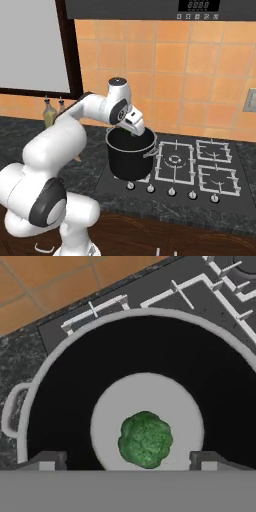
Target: Put the broccoli and sweet potato in the pot. Retrieve the spatula and lightly stir the vegetables in the pot.
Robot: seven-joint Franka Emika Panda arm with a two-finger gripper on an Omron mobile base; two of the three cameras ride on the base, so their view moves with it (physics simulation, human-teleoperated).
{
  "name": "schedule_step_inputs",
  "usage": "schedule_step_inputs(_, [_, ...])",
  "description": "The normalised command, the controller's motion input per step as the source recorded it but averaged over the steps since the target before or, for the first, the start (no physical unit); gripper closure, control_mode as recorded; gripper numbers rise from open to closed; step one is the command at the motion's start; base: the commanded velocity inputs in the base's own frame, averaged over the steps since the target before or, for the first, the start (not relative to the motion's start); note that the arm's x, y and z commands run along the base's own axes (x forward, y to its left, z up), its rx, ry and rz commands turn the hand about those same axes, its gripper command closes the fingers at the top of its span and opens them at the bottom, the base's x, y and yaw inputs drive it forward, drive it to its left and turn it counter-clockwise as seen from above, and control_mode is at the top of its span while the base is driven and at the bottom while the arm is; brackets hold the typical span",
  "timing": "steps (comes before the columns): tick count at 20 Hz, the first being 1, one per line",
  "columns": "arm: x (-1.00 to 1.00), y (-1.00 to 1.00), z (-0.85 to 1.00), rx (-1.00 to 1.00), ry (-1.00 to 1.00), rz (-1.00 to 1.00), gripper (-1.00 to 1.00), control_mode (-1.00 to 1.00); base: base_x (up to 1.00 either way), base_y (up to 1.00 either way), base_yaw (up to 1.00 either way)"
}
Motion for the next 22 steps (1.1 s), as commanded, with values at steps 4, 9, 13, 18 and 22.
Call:
schedule_step_inputs(4, [-0.72,0.81,0.98,-0.03,-0.16,0.04,-1.0,-1.0,0.0,0.0,0.0])
schedule_step_inputs(9, [-0.53,1.0,0.5,-0.1,-0.02,0.2,-1.0,-1.0,0.0,0.0,0.0])
schedule_step_inputs(13, [-0.29,1.0,0.0,-0.17,0.0,0.29,-1.0,-1.0,0.0,0.0,0.0])
schedule_step_inputs(18, [-0.16,1.0,-0.42,-0.17,0.0,0.29,-1.0,-1.0,0.0,0.0,0.0])
schedule_step_inputs(22, [0.14,0.85,-0.57,-0.1,0.01,0.15,-1.0,-1.0,0.0,0.0,0.0])
